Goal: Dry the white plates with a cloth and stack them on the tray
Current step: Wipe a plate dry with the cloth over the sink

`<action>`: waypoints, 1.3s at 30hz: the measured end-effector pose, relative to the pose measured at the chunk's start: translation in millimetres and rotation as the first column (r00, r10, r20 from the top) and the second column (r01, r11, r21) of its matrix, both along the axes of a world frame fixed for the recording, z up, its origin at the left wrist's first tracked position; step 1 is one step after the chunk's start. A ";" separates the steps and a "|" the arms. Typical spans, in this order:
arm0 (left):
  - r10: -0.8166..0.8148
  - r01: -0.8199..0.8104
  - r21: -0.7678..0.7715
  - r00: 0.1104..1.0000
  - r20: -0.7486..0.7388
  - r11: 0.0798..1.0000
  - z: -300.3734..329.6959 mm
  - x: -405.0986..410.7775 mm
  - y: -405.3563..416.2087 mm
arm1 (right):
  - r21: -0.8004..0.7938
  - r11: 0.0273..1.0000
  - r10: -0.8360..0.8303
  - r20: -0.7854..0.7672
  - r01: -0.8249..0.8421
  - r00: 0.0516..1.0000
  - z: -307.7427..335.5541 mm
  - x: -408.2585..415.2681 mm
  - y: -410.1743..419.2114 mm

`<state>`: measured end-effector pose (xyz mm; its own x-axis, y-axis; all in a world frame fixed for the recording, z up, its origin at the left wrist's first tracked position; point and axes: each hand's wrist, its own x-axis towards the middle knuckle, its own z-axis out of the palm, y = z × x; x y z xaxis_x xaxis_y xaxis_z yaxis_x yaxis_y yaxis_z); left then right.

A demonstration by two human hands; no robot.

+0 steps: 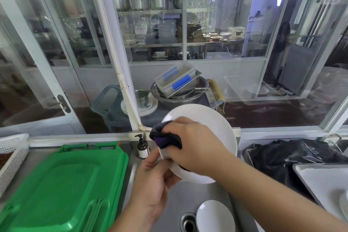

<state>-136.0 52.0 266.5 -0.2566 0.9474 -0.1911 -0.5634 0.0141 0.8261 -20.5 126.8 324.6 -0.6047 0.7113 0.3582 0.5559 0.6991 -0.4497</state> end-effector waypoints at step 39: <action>-0.042 0.018 -0.118 0.978 -0.206 0.993 -8.1 -5.7 7.0 | -0.843 0.537 -0.701 -0.474 -0.043 0.533 -50.0 88.7 47.2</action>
